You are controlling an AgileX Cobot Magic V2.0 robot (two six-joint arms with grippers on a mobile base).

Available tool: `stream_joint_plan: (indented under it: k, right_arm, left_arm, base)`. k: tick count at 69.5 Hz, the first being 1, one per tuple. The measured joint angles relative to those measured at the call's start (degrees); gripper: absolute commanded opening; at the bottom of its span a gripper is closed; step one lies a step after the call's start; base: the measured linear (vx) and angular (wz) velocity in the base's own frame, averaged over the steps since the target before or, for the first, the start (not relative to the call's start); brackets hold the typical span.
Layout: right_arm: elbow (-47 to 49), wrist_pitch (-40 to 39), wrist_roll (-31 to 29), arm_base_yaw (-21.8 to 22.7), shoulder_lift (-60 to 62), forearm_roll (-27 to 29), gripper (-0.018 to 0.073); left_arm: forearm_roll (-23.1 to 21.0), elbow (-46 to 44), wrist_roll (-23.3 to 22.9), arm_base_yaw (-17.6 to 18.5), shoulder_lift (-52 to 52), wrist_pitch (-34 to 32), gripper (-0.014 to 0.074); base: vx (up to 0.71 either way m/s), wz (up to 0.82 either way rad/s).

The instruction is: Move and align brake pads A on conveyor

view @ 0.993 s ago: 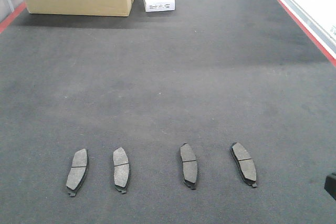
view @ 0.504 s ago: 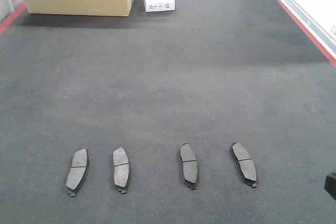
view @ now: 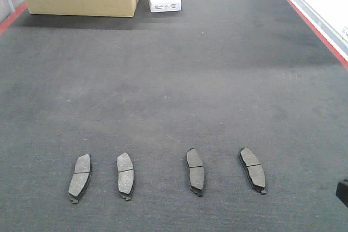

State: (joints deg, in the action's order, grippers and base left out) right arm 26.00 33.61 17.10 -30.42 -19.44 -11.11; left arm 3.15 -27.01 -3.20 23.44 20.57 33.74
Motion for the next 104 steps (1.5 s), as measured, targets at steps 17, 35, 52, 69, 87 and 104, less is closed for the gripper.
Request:
stream_joint_plan:
  k: [17, 35, 52, 69, 87, 104]
  right_arm:
    - [0.0, 0.0, 0.0, 0.0, 0.0, 0.0, -0.0006]
    - [0.0, 0.0, 0.0, 0.0, 0.0, 0.0, -0.0006]
    - [0.0, 0.0, 0.0, 0.0, 0.0, -0.05, -0.0006]
    - [0.0, -0.05, 0.0, 0.0, 0.0, -0.05, -0.0006]
    - [0.0, -0.05, 0.0, 0.0, 0.0, -0.05, -0.0006]
    - [0.0, -0.02, 0.0, 0.0, 0.0, -0.05, -0.0006]
  left_arm:
    - [0.0, 0.94, 0.0, -1.89, -3.16, 0.02, -0.0006]
    - [0.0, 6.69, 0.0, -16.54, -15.93, -1.19, -0.0006]
    - [0.0, 17.17, 0.0, -27.85, -21.26, -6.93, -0.0006]
    - [0.0, 25.05, 0.05, -26.52, -21.26, -14.34, -0.0006]
    - [0.0, 28.58, 0.02, -25.26, -21.26, -21.76, -0.0006]
    - [0.0, 28.57, 0.02, -25.26, -21.26, -21.06, -0.0006]
  base:
    - [0.0, 0.0]
    - [0.0, 0.0]
    - [0.0, 0.0]
    - [0.0, 0.0]
    - [0.0, 0.0]
    - [0.0, 0.0]
